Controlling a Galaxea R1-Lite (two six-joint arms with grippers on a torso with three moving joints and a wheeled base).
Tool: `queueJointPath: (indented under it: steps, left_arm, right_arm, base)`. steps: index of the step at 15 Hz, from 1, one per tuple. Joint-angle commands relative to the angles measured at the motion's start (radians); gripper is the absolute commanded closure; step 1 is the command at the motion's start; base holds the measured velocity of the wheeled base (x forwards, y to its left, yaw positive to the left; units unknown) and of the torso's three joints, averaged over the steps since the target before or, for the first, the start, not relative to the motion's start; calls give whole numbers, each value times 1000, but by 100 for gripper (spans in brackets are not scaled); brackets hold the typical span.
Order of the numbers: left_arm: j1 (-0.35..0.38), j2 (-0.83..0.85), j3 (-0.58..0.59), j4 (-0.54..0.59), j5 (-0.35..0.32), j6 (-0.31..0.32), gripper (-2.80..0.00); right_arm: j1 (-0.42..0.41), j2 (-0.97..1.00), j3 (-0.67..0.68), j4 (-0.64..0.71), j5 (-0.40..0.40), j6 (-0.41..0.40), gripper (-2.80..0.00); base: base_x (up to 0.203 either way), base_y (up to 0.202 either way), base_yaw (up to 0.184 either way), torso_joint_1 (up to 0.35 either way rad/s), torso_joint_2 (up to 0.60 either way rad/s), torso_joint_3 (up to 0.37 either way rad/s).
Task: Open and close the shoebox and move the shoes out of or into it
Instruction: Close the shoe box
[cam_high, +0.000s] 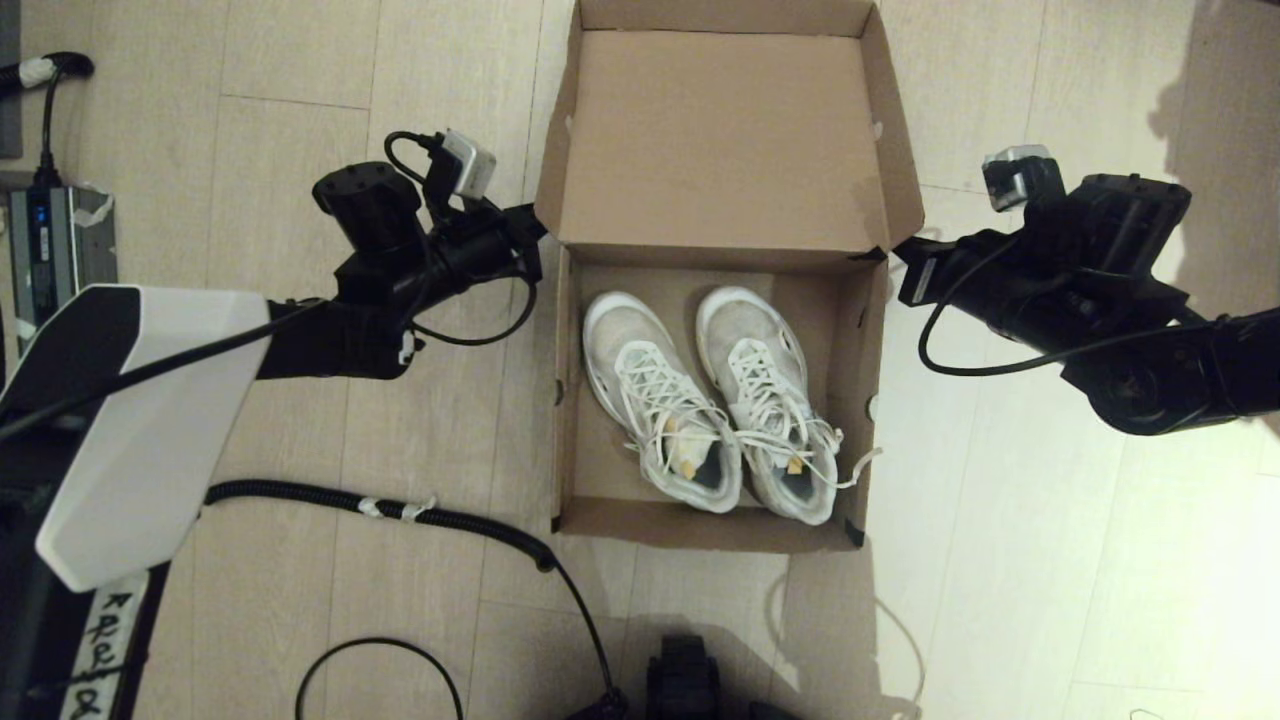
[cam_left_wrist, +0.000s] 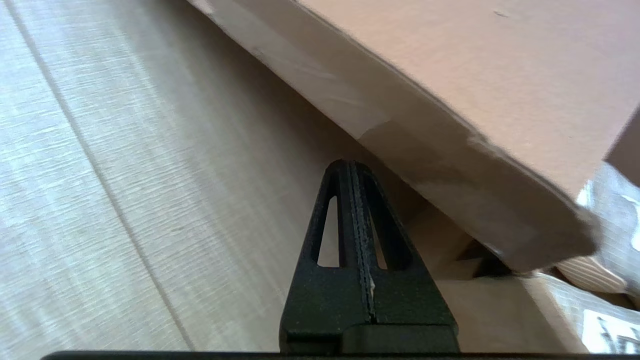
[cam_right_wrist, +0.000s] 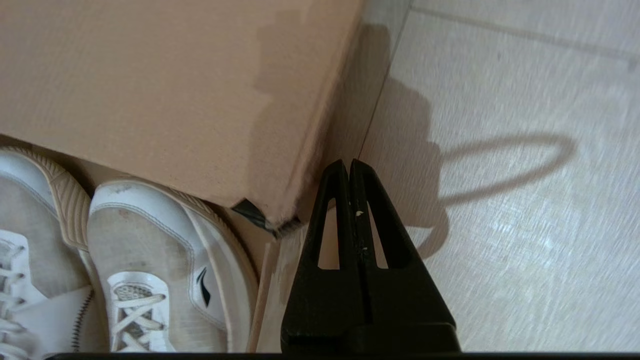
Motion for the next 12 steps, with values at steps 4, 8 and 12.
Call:
queueJointPath:
  steps: [4, 8, 12]
  left_arm:
    - [-2, 5, 1, -4, 28, 0, 0]
    - [-7, -4, 1, -1, 49, -17, 0]
    - [-11, -15, 1, -3, 50, -87, 0]
  right_arm:
    - [5, 22, 3, -24, -16, 67, 0]
    - [6, 28, 5, -119, -21, 136, 0]
    - [4, 1, -6, -98, 9, 283, 0]
  base:
    - [0, 0, 0, 0, 0, 0]
    - [0, 0, 0, 0, 0, 0]
    - [0, 0, 0, 0, 0, 0]
